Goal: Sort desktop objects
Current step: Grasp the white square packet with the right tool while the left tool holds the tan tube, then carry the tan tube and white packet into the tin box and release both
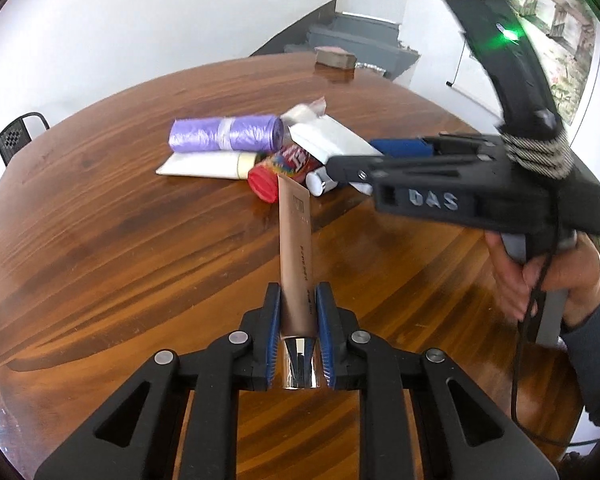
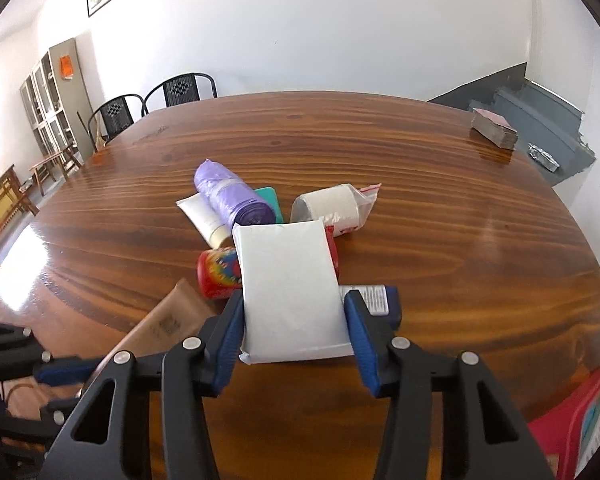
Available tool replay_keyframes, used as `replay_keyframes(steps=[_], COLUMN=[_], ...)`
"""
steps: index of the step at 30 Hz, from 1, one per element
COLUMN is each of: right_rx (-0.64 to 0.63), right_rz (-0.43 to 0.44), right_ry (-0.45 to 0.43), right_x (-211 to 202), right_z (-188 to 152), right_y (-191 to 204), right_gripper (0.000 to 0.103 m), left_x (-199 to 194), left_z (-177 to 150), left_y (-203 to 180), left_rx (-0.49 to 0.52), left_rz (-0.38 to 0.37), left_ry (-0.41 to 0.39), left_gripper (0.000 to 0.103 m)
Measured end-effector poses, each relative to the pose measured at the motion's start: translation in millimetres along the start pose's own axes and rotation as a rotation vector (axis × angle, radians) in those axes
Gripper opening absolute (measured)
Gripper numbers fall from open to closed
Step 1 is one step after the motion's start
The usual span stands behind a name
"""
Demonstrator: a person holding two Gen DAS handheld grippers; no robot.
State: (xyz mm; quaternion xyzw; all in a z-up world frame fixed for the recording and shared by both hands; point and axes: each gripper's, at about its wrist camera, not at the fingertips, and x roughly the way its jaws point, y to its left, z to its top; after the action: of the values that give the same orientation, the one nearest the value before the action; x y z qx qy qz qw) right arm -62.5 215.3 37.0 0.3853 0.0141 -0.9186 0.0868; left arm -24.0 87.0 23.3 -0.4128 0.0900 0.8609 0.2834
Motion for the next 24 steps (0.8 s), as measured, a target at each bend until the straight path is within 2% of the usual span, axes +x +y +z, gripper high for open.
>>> replay_keyframes(steps=[8, 13, 24], right_rx=[0.112, 0.199, 0.340], right_rz=[-0.008, -0.034, -0.158], right_ry=[-0.094, -0.124, -0.202], right_x=[-51, -77, -149], right_z=[-16, -34, -72], right_y=[-11, -26, -65], right_gripper=[0.054, 0.054, 0.054], left_x=[-8, -10, -8], left_z=[1, 1, 8], left_y=[-7, -16, -52], left_rx=[0.006, 0.007, 0.036], left_rz=[-0.015, -0.035, -0.115], left_ry=[-0.012, -0.011, -0.010], left_gripper=[0.019, 0.019, 0.019])
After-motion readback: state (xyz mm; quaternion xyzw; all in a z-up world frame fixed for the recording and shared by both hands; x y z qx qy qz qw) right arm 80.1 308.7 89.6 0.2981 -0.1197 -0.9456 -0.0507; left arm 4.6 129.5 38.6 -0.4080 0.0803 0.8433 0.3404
